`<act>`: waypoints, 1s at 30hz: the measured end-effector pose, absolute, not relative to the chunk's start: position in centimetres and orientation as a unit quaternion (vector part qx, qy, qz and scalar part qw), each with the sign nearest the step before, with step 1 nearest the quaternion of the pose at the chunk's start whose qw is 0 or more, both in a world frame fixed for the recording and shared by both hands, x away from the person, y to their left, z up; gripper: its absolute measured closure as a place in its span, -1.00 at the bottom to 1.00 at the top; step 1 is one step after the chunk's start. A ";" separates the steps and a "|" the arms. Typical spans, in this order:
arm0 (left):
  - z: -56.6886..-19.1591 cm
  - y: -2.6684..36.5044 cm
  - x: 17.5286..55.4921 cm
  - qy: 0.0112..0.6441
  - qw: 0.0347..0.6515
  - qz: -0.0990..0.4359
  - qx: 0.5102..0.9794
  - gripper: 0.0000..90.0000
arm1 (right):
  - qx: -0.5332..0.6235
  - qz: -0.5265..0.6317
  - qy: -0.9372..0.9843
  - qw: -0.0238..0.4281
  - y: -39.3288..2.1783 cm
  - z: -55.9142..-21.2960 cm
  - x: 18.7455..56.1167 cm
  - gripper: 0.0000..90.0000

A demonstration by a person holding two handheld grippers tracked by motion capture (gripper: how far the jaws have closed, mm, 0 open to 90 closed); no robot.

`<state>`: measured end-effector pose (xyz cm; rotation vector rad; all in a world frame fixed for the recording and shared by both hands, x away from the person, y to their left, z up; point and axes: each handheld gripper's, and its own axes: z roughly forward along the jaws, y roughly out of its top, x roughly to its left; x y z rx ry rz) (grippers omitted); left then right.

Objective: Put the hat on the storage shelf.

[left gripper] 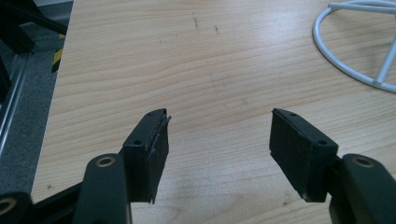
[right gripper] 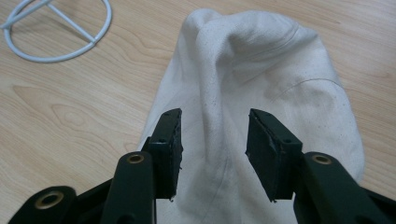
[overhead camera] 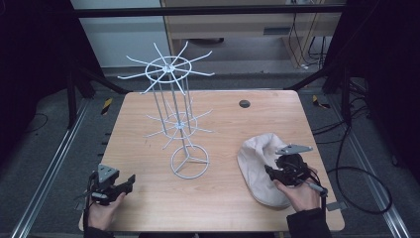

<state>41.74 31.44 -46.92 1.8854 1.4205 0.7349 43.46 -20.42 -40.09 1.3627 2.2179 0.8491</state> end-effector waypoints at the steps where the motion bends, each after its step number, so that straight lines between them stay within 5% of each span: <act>1: -46.9 31.4 41.7 0.543 0.328 0.281 0.721 -0.17 | 0.488 0.301 0.795 0.199 -20.4 -40.1 43.7 0.23; 16: -47.0 31.5 41.8 0.543 0.326 0.279 0.722 -0.16 | 0.498 0.264 0.807 0.178 -19.3 -41.9 46.4 0.32; 30: -47.0 31.5 41.9 0.545 0.325 0.276 0.722 -0.15 | 0.505 0.243 0.810 0.173 -18.7 -43.1 47.3 0.79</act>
